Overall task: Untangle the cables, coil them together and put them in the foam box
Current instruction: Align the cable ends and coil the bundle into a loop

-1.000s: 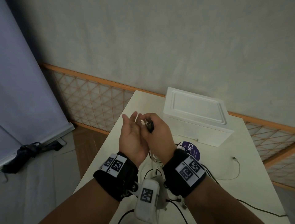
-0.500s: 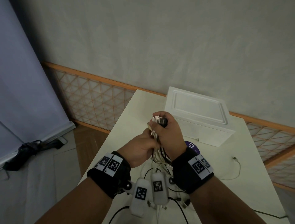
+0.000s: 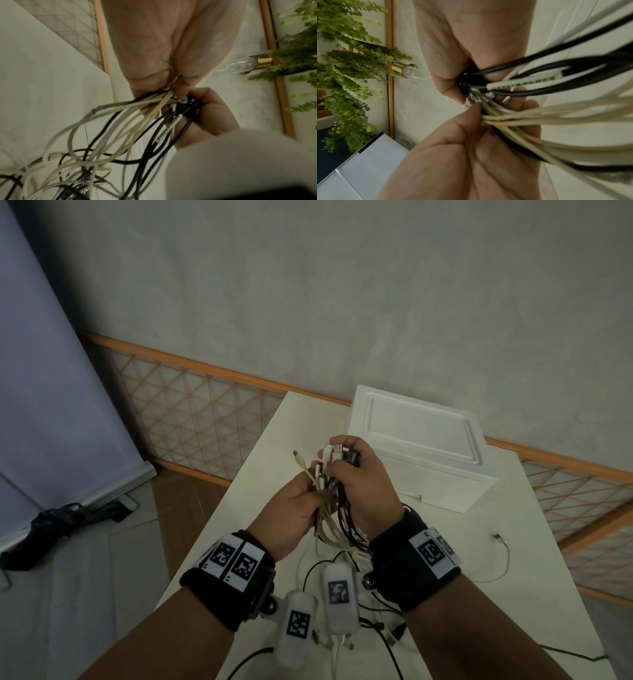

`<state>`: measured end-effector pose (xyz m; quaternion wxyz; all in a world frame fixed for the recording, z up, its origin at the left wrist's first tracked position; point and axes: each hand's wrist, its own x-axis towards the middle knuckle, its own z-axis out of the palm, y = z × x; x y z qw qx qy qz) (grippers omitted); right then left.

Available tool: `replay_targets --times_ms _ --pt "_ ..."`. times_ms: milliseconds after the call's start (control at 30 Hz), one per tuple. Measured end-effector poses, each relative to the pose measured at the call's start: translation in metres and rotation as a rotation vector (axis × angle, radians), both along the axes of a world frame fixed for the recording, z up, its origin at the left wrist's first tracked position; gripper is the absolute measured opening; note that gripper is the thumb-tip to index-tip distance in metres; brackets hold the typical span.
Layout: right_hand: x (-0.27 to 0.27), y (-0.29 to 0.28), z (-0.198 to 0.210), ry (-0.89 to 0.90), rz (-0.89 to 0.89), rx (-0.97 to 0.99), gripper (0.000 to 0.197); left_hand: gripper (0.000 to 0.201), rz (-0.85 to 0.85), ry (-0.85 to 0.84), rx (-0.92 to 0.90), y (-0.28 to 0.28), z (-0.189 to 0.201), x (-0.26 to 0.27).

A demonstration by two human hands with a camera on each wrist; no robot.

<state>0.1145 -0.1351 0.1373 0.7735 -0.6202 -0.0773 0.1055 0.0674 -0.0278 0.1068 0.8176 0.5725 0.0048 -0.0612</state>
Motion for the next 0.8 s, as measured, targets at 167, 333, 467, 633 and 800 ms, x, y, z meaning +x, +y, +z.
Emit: replay_targets --times_ms 167,333,467,633,800 --pt "-0.001 0.004 0.0 -0.098 -0.042 -0.036 0.033 0.035 0.202 -0.086 0.282 -0.004 -0.011 0.002" --pt "-0.002 0.004 0.0 -0.191 -0.1 -0.152 0.029 0.014 0.323 -0.168 0.481 -0.005 -0.012 0.004" --pt "-0.002 0.005 -0.001 -0.246 -0.154 -0.207 0.028 0.016 0.318 -0.173 0.487 -0.002 -0.012 0.006" --pt "-0.002 0.005 -0.001 -0.316 -0.174 -0.306 0.025 0.028 0.333 -0.159 0.339 -0.001 -0.016 0.008" --pt "-0.001 0.008 0.002 -0.337 -0.06 -0.417 0.02 0.026 0.377 -0.149 0.268 -0.003 -0.017 0.011"
